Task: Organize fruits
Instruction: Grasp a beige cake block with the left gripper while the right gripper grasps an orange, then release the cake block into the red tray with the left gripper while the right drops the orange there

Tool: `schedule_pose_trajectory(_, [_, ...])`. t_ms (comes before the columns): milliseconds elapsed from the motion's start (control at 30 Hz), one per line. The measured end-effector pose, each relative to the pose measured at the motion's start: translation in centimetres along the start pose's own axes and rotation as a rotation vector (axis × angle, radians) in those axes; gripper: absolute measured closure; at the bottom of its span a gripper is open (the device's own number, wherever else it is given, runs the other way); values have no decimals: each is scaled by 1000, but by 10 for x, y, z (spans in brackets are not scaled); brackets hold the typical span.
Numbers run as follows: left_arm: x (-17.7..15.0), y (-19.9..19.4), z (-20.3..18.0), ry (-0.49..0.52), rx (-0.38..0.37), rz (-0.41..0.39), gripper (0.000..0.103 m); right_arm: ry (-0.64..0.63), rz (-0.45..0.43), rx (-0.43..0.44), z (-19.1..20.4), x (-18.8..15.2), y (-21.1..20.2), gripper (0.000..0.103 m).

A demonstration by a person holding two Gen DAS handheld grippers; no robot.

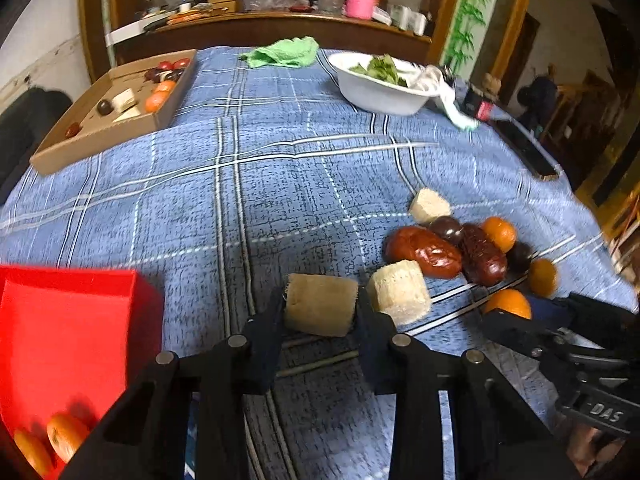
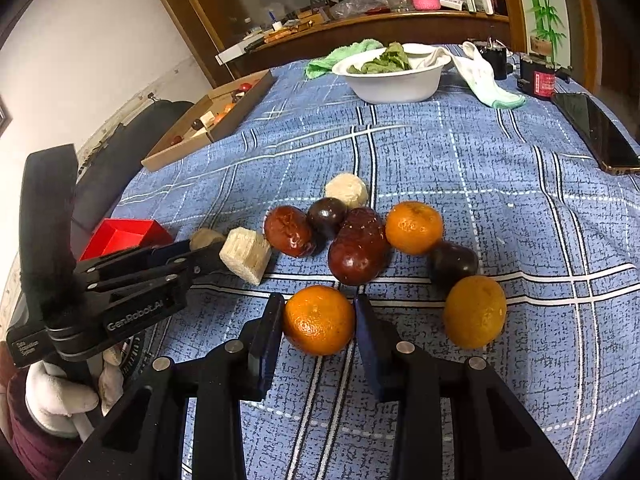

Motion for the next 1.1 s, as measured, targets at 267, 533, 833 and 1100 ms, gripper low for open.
schedule_pose_trajectory(267, [-15,-76,20,-157,-86,-140,72,-17,-49,50,8,6,-10,65])
schedule_pose_trajectory(533, [-45,-146,102,-260,50,-246,72,-14,-66,5,6,7,-11,65])
schedule_pose_trajectory(833, [-63,-163,190,-305,179,-216,71,-166,-33,93,110,9,-22,64])
schedule_pose_trajectory(1100, [-69,-133,236,-378,162,-144,71,-298,78,163,206,-8,19,64])
Point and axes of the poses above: each gripper's, at about its wrist camera, not at the fingertips, and y roughly the way its jaws point, z to its left, x to its top, the point moved 9 cm from there along y, roughly the way its jaws point, and after that the axes turned 2 degrees about z, right-handed, at the moved point
